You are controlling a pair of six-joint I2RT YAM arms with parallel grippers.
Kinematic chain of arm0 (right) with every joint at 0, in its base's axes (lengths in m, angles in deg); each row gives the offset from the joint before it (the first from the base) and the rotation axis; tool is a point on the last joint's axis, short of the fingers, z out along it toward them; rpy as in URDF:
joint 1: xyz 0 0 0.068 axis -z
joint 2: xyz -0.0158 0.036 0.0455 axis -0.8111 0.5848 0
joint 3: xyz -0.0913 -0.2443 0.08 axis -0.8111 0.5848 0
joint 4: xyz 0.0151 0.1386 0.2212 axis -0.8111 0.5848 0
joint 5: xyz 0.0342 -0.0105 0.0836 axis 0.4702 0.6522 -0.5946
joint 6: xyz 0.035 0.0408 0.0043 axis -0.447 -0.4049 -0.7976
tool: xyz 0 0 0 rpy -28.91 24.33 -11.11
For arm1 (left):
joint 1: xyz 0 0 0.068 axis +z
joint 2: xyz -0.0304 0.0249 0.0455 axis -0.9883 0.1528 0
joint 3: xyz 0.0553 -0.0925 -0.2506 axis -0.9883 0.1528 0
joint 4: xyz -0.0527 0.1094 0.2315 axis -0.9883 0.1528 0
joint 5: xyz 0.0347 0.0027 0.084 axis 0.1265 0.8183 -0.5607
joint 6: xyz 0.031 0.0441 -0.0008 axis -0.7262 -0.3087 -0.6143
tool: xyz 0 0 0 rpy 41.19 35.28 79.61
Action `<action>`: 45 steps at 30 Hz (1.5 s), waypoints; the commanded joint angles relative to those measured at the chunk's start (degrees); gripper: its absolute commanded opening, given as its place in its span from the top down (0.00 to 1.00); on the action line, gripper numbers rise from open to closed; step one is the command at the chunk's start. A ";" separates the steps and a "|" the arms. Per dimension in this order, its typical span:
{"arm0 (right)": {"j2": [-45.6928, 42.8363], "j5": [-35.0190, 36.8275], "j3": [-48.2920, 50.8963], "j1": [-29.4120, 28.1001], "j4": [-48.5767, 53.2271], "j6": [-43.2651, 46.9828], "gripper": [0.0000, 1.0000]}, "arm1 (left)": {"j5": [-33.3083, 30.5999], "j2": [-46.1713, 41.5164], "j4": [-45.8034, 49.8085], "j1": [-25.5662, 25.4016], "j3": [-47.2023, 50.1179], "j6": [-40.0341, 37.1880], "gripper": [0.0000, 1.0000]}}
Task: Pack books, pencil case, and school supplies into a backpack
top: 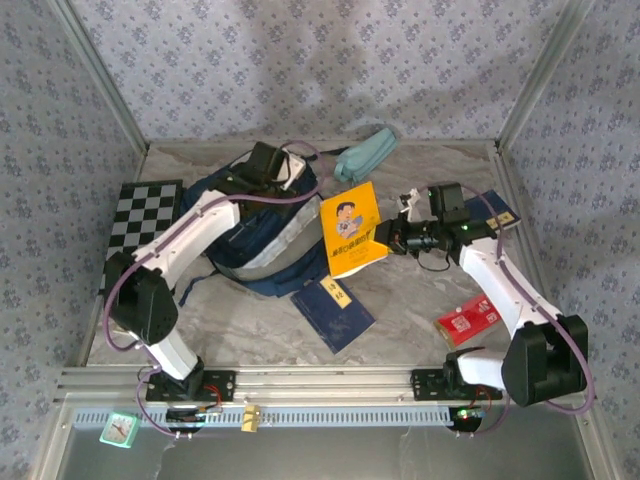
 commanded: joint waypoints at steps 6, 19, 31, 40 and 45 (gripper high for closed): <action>5.11 2.15 -1.92 -8.07 -9.57 -5.65 1.00 | -2.53 -3.82 1.50 2.20 -8.08 -2.41 1.00; 30.85 5.50 -19.57 -18.82 -30.66 -9.95 1.00 | -2.21 -3.22 2.09 2.62 -10.11 -1.47 1.00; 47.57 8.49 -30.63 -22.01 -33.60 -8.37 0.93 | -0.73 -4.08 1.00 4.19 -8.63 -1.01 1.00; 44.09 13.24 -29.23 -21.44 -22.41 -1.87 0.54 | 0.37 -4.76 0.13 5.60 -7.33 -0.19 1.00; 37.86 18.61 -22.47 -23.05 -17.84 0.23 0.56 | 1.20 -5.03 -0.09 5.98 -6.95 0.16 1.00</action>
